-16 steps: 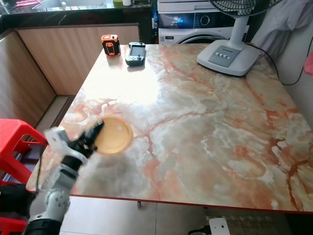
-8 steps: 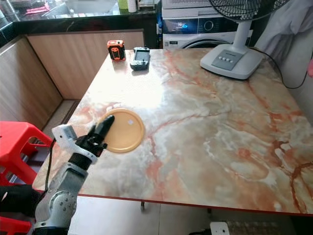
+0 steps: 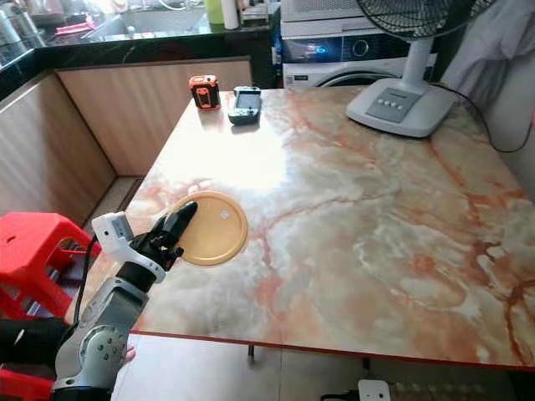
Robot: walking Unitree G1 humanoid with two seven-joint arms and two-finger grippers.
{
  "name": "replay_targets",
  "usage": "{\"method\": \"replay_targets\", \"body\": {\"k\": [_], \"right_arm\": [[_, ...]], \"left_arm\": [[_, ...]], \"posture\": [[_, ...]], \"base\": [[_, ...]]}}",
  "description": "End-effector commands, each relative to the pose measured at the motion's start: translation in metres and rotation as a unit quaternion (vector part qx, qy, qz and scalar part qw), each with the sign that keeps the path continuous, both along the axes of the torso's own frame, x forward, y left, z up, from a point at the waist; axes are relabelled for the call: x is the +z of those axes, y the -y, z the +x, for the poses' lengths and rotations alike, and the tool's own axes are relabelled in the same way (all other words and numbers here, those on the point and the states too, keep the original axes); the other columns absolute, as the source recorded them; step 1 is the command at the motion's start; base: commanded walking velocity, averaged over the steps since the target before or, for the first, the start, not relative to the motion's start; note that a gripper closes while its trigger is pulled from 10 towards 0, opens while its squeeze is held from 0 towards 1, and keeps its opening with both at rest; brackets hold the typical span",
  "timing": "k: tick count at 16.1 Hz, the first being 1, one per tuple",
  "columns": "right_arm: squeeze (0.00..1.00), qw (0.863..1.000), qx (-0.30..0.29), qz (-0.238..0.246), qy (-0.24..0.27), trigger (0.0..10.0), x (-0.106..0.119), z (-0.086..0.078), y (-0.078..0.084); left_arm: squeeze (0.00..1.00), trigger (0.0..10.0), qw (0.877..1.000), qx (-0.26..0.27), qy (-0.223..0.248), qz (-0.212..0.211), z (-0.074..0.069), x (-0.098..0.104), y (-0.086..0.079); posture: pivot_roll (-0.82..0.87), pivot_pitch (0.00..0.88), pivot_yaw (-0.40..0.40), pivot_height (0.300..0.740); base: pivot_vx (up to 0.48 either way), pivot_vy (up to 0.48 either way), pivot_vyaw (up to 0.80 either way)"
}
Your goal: Restocking fridge
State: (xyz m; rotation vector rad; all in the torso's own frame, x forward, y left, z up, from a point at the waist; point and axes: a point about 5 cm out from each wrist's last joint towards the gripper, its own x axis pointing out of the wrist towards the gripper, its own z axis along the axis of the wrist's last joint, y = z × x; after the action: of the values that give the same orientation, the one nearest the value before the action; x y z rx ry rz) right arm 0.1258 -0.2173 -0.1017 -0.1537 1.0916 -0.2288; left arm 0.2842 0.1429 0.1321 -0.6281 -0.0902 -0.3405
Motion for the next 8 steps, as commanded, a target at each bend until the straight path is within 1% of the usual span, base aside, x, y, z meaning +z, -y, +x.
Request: {"method": "replay_targets", "body": {"k": [1,5,8], "right_arm": [[0.00,1.000,-0.005,0.005,-0.002,10.0,-0.0014,-0.0023,-0.0034],[0.00,1.000,-0.014,0.007,0.004,10.0,-0.0005,0.0005,-0.0034],[0.00,1.000,-0.020,0.009,0.006,10.0,-0.0001,0.0015,-0.0028]], "left_arm": [[0.00,10.0,1.000,0.000,0.013,0.008,-0.0007,0.0087,-0.0024],[0.00,10.0,1.000,0.004,0.010,0.012,0.0004,0.0086,-0.0047],[0.00,10.0,1.000,0.010,0.006,0.010,0.0003,0.0080,-0.0050]], "posture": [[0.09,0.000,0.111,0.740],[0.09,0.000,0.111,0.740],[0.09,0.000,0.109,0.740]], "base": [[0.000,0.000,0.00],[0.000,0.000,0.00],[0.000,0.250,0.00]]}}
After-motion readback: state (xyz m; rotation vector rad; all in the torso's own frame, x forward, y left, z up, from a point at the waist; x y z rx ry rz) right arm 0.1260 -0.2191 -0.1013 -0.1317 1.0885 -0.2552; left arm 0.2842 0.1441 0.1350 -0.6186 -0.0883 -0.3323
